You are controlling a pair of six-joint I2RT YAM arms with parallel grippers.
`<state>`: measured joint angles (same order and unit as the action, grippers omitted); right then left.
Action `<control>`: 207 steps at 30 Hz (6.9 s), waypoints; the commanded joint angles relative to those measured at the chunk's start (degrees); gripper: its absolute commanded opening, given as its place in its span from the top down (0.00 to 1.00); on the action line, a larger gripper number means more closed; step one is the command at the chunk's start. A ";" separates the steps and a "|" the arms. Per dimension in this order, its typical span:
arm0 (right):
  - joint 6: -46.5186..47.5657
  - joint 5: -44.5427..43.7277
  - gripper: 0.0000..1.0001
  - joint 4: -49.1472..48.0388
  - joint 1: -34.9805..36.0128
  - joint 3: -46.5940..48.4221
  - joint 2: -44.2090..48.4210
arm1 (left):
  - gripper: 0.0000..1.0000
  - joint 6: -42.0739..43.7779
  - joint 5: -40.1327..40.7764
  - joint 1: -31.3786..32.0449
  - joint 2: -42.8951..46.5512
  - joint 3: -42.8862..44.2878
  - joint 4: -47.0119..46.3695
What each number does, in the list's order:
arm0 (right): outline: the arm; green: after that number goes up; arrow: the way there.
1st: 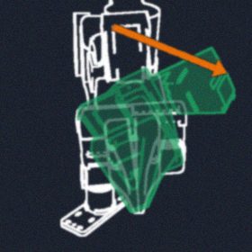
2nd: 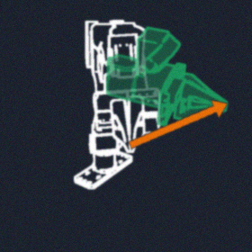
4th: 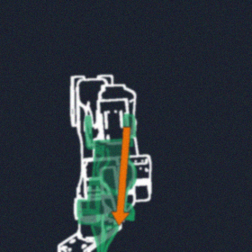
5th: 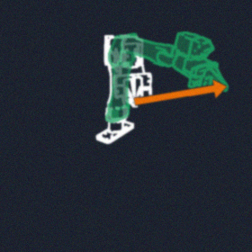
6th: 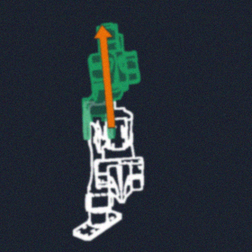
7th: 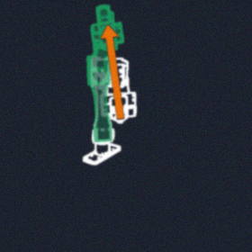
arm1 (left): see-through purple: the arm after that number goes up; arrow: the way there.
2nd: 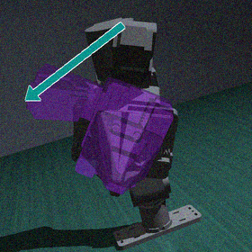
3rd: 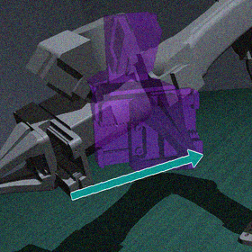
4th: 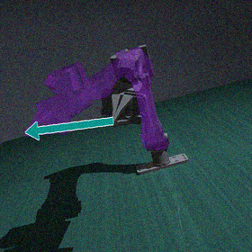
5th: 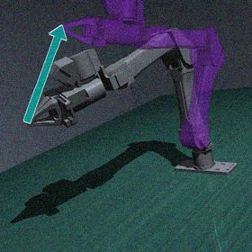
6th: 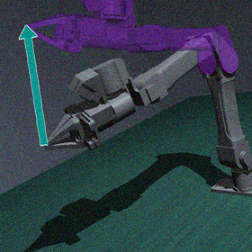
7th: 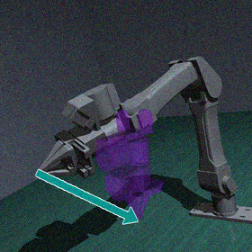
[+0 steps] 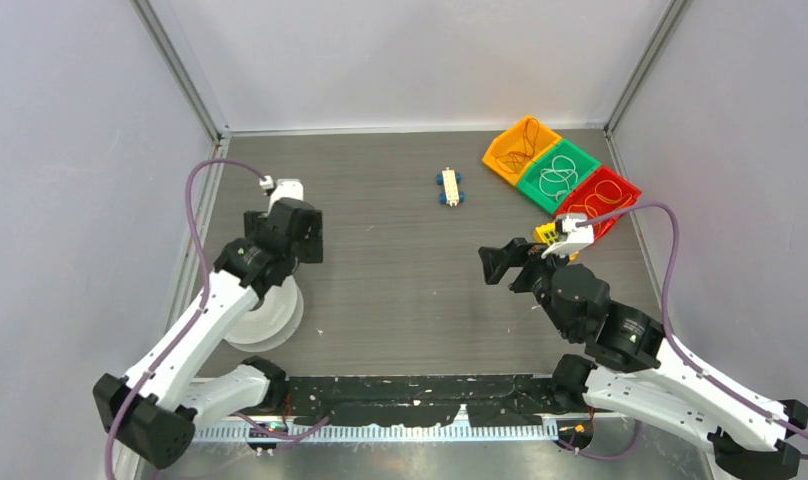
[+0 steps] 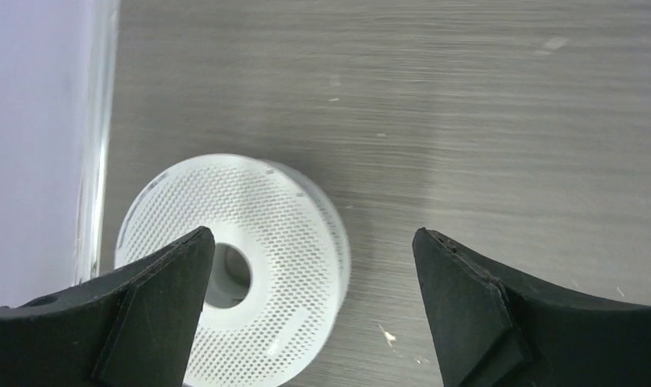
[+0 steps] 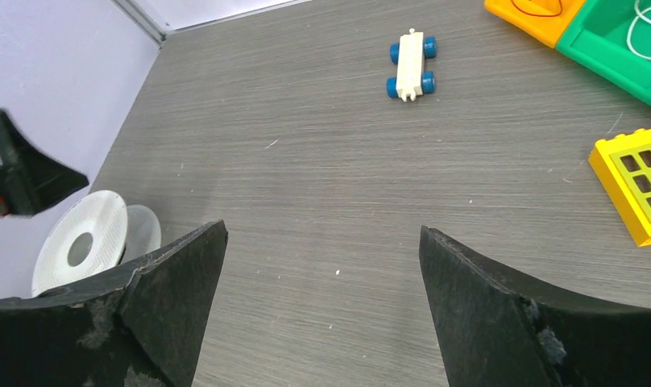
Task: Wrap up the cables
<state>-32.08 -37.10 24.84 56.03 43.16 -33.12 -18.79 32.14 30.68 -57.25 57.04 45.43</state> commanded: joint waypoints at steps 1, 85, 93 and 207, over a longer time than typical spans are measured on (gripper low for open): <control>1.95 3.91 0.05 -0.07 0.22 1.12 3.04 | 0.08 -12.15 -2.07 -11.64 -2.72 1.84 7.26; 0.57 15.32 0.03 7.34 0.22 -1.17 15.22 | 0.51 -33.42 23.19 28.18 -57.67 15.36 38.70; -0.33 15.34 0.03 8.61 0.24 -0.56 15.89 | 0.77 -35.97 24.87 29.68 -59.57 17.03 42.21; -15.69 29.99 0.48 -4.30 -62.99 50.51 -78.78 | 0.27 9.09 -13.09 16.26 4.68 2.76 -1.98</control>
<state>-34.06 -8.14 21.45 -7.66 90.76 -111.28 -12.88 15.07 46.92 -53.15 60.23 45.04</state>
